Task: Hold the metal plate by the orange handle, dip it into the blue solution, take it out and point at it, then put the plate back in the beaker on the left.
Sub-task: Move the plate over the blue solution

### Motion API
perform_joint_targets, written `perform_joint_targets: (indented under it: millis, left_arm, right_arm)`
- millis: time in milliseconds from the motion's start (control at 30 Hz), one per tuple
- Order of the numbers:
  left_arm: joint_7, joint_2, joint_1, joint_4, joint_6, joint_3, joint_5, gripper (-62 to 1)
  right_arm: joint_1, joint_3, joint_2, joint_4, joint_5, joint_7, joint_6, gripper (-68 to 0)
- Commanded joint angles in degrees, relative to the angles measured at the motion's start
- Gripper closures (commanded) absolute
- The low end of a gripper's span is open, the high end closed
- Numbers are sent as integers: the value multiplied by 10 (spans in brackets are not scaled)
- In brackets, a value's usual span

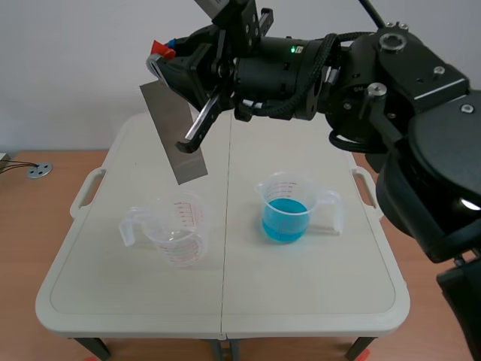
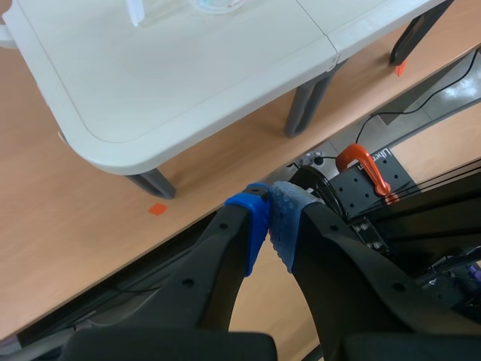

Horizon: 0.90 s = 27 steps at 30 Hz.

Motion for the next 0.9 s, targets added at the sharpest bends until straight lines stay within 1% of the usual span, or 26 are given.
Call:
perform_joint_targets:
  millis: [0,300,667,867]
  left_arm:
    - [-7,0,-2,10,-1,0,-4,-15]
    - [-7,0,-2,10,-1,0,-4,-15]
    - [-4,0,-31,10,-3,0,-4,-15]
    - [3,-2,-73,10,-10,0,-4,-15]
  right_arm:
    - [13,10,3,23,8,0,3,-13]
    - [11,63,3,67,9,-32,3,-13]
    - [-44,132,29,135,12,-42,3,-13]
    - [-72,179,29,156,13,-52,3,-13]
